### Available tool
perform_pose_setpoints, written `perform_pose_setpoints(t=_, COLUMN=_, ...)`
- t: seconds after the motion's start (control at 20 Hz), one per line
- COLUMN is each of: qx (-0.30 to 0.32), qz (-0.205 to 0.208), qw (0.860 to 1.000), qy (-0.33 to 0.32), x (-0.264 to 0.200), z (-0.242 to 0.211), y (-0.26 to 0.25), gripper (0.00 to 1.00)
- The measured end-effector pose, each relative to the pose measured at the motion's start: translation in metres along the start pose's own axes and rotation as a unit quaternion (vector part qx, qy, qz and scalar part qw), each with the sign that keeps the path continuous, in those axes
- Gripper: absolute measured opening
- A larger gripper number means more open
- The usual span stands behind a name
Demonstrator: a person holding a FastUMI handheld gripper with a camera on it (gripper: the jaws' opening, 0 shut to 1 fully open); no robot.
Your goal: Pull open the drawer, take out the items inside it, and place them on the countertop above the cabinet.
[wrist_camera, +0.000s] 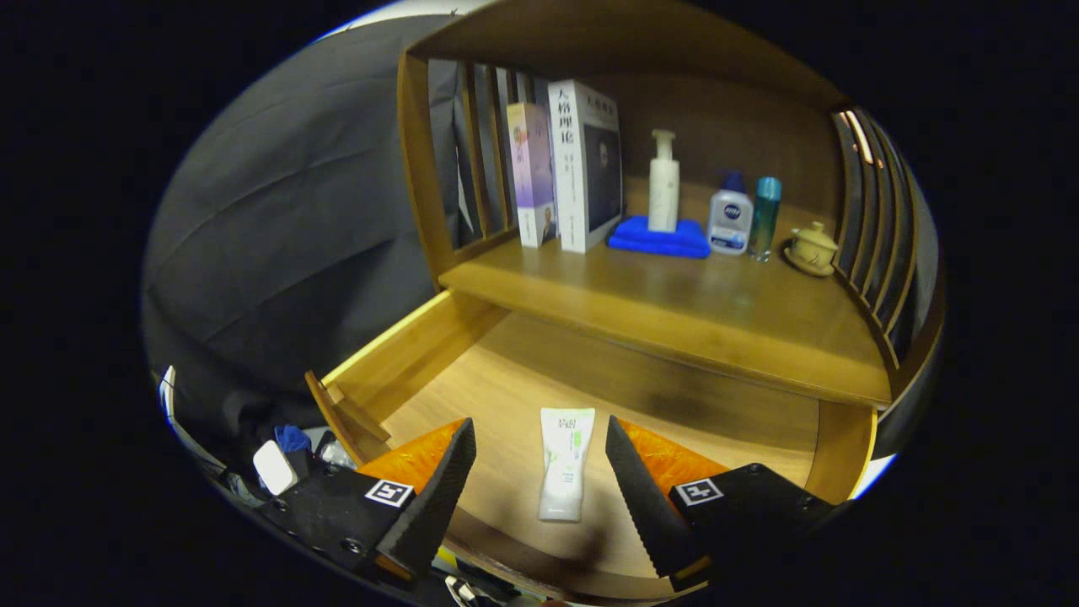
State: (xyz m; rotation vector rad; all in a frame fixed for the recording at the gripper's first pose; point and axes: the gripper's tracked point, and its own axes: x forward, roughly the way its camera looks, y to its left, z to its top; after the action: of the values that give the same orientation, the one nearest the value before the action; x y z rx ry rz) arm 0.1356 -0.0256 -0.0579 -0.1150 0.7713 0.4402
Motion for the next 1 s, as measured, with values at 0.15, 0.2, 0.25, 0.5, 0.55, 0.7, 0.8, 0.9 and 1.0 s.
perform_pose_setpoints(t=0.15, qx=-0.033, qz=0.015, qw=0.997, qy=0.068, x=0.013, z=-0.013, y=0.005, gripper=0.97)
perform_pose_setpoints(t=0.2, qx=-0.041, qz=0.015, qw=0.996, qy=0.082, x=0.017, z=-0.013, y=0.006, gripper=0.97)
perform_pose_setpoints(t=0.25, qx=-0.046, qz=0.024, qw=0.994, qy=0.096, x=0.024, z=-0.016, y=0.006, gripper=0.97)
perform_pose_setpoints(t=0.5, qx=-0.042, qz=0.031, qw=0.981, qy=0.186, x=0.052, z=-0.033, y=-0.003, gripper=0.97)
perform_pose_setpoints(t=0.55, qx=-0.036, qz=0.03, qw=0.979, qy=0.199, x=0.057, z=-0.037, y=-0.006, gripper=0.97)
perform_pose_setpoints(t=0.7, qx=-0.03, qz=0.024, qw=0.973, qy=0.226, x=0.067, z=-0.045, y=-0.014, gripper=0.97)
perform_pose_setpoints(t=0.8, qx=-0.033, qz=0.022, qw=0.968, qy=0.247, x=0.068, z=-0.053, y=-0.019, gripper=0.97)
perform_pose_setpoints(t=0.9, qx=-0.044, qz=0.014, qw=0.967, qy=0.251, x=0.073, z=-0.056, y=-0.023, gripper=0.96)
perform_pose_setpoints(t=1.0, qx=-0.04, qz=0.016, qw=0.963, qy=0.264, x=0.074, z=-0.062, y=-0.026, gripper=0.88)
